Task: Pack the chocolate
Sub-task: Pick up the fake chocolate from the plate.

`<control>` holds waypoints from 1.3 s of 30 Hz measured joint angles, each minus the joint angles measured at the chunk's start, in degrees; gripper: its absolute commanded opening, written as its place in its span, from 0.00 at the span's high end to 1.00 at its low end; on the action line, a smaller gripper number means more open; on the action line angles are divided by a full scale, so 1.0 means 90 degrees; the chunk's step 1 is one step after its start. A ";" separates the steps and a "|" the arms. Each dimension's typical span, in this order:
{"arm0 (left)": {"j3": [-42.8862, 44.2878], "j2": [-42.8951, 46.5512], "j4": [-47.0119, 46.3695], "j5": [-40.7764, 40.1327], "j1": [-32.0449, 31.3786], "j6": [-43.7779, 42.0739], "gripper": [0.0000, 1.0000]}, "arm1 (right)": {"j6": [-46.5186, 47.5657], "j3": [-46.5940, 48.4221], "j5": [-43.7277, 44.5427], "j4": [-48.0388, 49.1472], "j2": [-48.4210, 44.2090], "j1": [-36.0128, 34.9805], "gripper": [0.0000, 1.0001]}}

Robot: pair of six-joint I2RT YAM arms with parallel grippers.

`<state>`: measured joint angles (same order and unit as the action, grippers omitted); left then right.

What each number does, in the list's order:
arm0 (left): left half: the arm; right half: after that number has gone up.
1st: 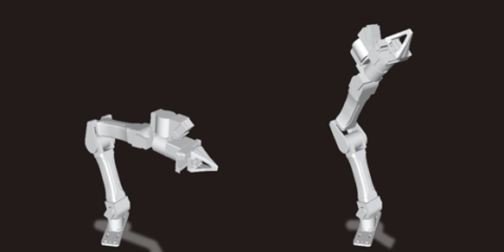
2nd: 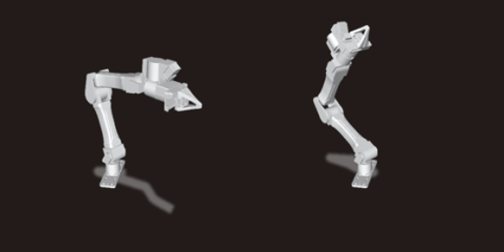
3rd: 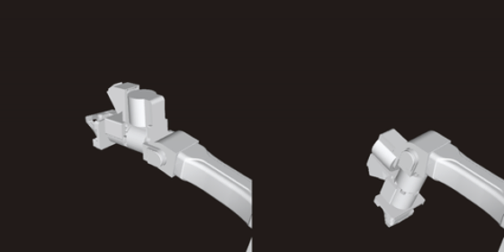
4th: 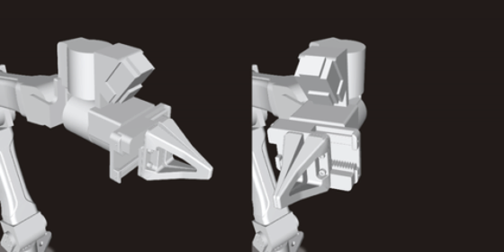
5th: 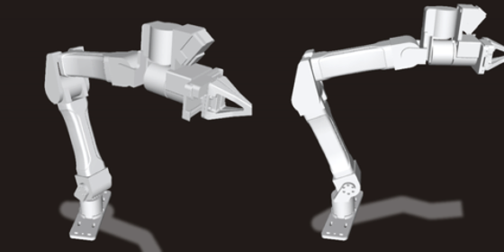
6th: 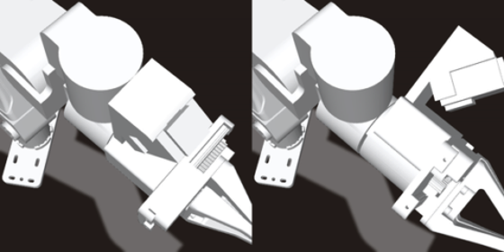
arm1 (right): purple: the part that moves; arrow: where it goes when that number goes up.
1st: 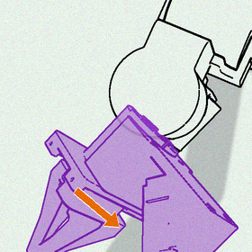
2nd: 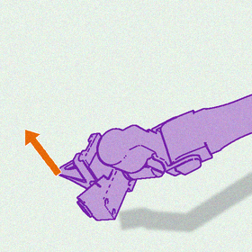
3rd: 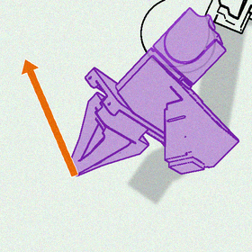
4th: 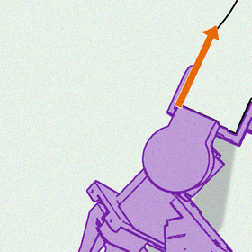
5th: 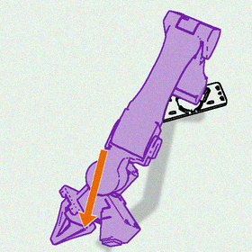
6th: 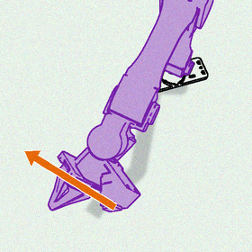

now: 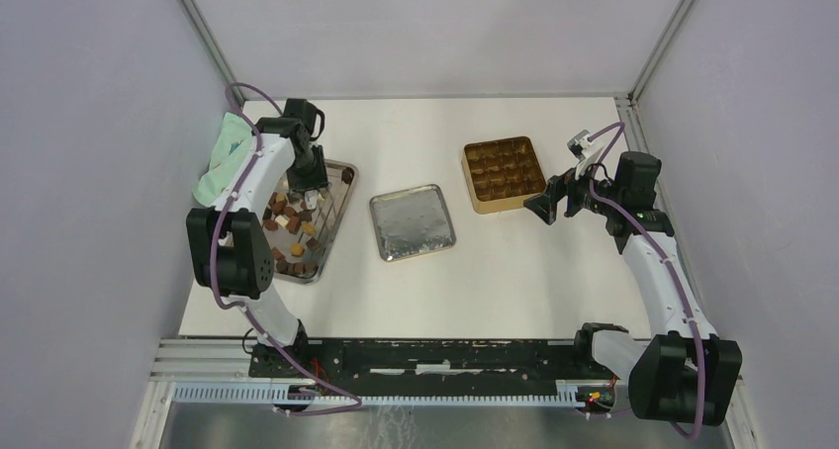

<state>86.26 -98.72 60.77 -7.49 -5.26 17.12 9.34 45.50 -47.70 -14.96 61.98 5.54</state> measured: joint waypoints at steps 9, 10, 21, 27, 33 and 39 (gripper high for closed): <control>-0.0092 -0.0029 -0.0053 -0.0007 0.0005 -0.0010 0.54 | 0.0000 0.0000 0.0000 -0.0022 0.0000 0.0000 0.02; -0.0112 -0.0032 -0.0066 -0.0007 0.0005 -0.0010 0.54 | 0.0000 0.0000 0.0000 -0.0019 0.0000 0.0000 0.02; -0.0143 -0.0223 -0.0138 0.0002 0.0083 -0.0012 0.60 | 0.0005 0.0000 0.0002 -0.0022 0.0000 0.0000 0.02; -0.0143 -0.0223 -0.0151 0.0002 0.0087 -0.0012 0.67 | 0.0024 0.0000 0.0005 -0.0039 0.0000 0.0015 0.02; -0.0143 -0.0223 -0.0180 0.0012 0.0087 -0.0012 0.94 | 0.0051 0.0000 0.0005 -0.0046 0.0000 0.0017 0.02; -0.0143 -0.0223 -0.0233 0.0007 0.0087 -0.0012 0.98 | 0.0068 0.0000 0.0005 -0.0046 0.0000 0.0017 0.02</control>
<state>84.97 -100.73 58.67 -7.42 -4.47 17.02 9.96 45.50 -47.66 -15.38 61.98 5.69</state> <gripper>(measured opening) 0.399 0.979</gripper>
